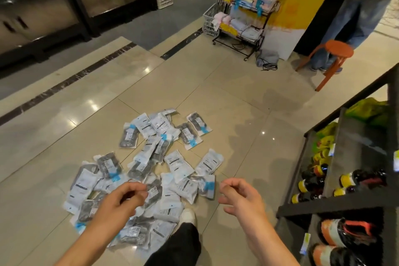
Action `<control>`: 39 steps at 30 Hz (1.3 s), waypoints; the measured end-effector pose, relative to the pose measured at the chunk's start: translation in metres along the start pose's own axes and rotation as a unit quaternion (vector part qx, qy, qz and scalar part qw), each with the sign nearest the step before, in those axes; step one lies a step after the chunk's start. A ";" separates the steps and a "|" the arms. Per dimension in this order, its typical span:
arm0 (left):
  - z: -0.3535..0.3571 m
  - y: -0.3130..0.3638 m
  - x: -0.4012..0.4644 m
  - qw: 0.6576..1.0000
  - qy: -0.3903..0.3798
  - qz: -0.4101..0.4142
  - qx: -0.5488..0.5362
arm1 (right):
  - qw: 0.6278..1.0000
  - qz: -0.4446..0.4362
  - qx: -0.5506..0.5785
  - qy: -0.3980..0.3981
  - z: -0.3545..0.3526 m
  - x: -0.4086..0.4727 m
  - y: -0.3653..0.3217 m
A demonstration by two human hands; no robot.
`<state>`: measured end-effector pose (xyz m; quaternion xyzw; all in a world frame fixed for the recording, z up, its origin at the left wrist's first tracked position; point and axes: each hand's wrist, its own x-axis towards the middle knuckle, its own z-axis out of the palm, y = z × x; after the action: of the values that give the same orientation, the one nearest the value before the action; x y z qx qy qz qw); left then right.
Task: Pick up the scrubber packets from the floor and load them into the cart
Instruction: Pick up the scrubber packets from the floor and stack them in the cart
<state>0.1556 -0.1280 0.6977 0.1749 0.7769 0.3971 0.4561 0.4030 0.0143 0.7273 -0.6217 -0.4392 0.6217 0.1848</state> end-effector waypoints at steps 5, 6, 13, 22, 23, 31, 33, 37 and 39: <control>0.030 0.020 0.069 0.998 0.017 -0.049 -0.035 | 0.999 0.035 -0.012 -0.021 -0.001 0.075 -0.024; 0.036 0.025 0.084 0.997 0.016 -0.061 -0.042 | 0.999 0.042 -0.015 -0.027 -0.001 0.092 -0.030; 0.072 0.056 0.202 0.994 -0.009 -0.108 -0.022 | 0.992 0.094 -0.053 -0.061 0.009 0.220 -0.041; 0.148 -0.027 0.397 0.992 0.009 -0.118 0.029 | 0.975 0.162 -0.115 -0.099 0.052 0.442 0.071; 0.161 -0.049 0.419 0.992 0.010 -0.123 0.038 | 0.973 0.173 -0.118 -0.098 0.056 0.471 0.093; 0.263 -0.248 0.591 0.969 -0.008 -0.115 0.220 | 0.955 0.253 -0.121 -0.093 0.089 0.681 0.280; 0.278 -0.290 0.626 0.969 0.042 -0.146 0.195 | 0.948 0.287 -0.116 -0.073 0.097 0.722 0.319; 0.293 -0.359 0.681 0.948 0.145 -0.210 0.190 | 0.935 0.342 -0.094 -0.003 0.111 0.782 0.374; 0.293 -0.386 0.702 0.943 0.166 -0.244 0.154 | 0.925 0.365 -0.108 0.004 0.115 0.802 0.392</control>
<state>0.0723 0.2110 -0.0806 -0.0200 0.9122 0.1721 0.3714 0.2925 0.3859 -0.0845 -0.7574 -0.2453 0.5928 -0.1213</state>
